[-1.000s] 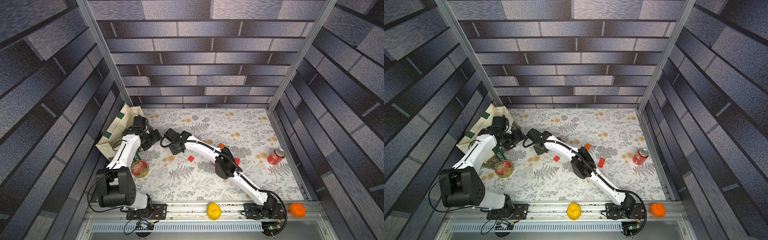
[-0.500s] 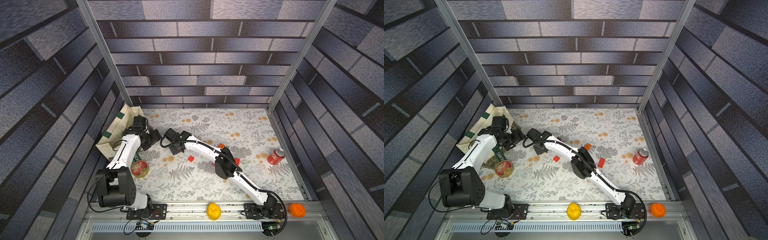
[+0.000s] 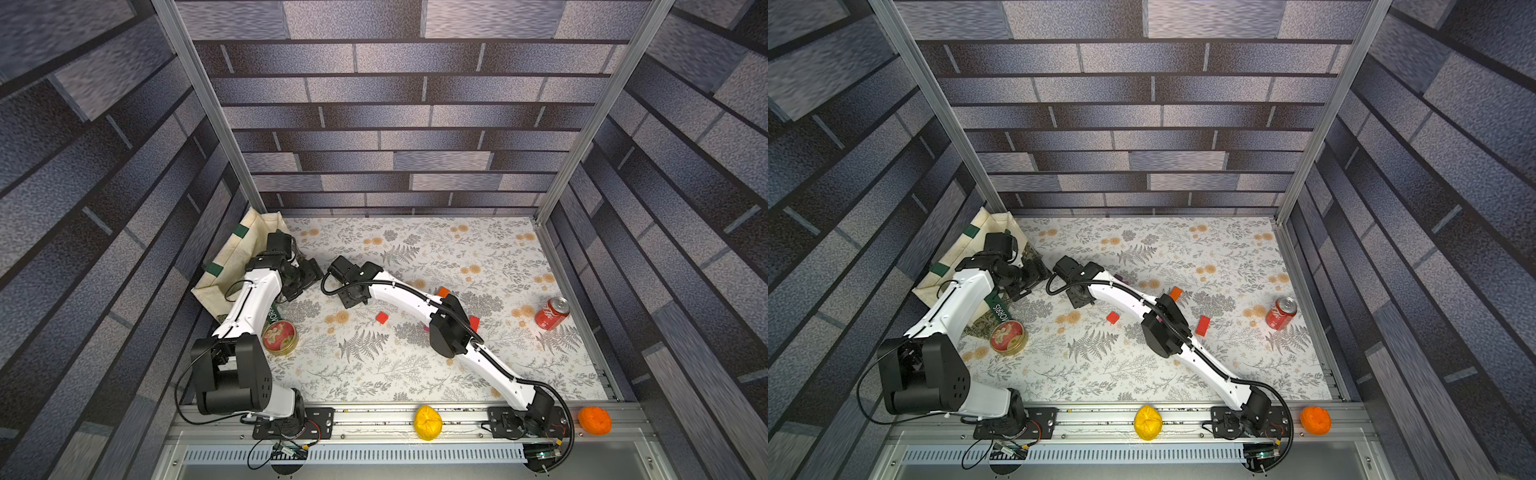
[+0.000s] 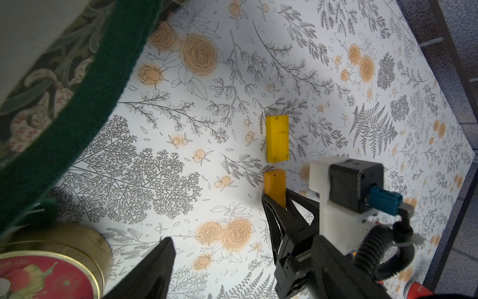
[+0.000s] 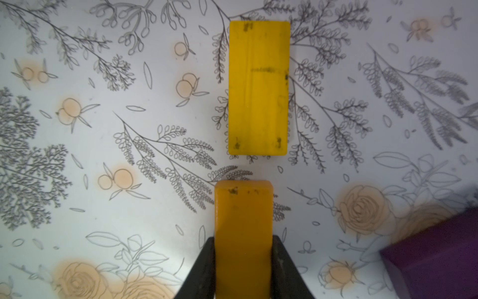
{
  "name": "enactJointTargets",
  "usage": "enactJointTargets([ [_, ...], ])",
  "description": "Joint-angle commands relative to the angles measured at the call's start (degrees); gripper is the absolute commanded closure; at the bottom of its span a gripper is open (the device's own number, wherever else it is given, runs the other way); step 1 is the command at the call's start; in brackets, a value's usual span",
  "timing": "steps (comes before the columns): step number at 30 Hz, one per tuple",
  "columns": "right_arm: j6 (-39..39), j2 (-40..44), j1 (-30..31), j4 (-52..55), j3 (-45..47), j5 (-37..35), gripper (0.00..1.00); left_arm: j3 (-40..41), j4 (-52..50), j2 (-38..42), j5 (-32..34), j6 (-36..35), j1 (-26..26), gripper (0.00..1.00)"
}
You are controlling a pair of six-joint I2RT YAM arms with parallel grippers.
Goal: Assemble the letter v with building blocks
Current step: Assemble the building block at the center of the board.
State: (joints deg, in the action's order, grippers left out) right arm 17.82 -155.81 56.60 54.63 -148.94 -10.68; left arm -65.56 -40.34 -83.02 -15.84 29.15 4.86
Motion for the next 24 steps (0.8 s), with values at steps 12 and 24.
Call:
enactJointTargets([
  [12, 1.5, -3.8, -0.9, 0.1, -0.9, -1.1, 0.75, -1.7, -1.9, 0.8, 0.4, -0.5, -0.2, 0.14],
  [24, 1.3, -3.7, -1.0, 0.9, -0.9, -2.7, 0.70, -1.4, -2.0, 1.5, 0.3, -0.4, -0.5, 0.14],
])
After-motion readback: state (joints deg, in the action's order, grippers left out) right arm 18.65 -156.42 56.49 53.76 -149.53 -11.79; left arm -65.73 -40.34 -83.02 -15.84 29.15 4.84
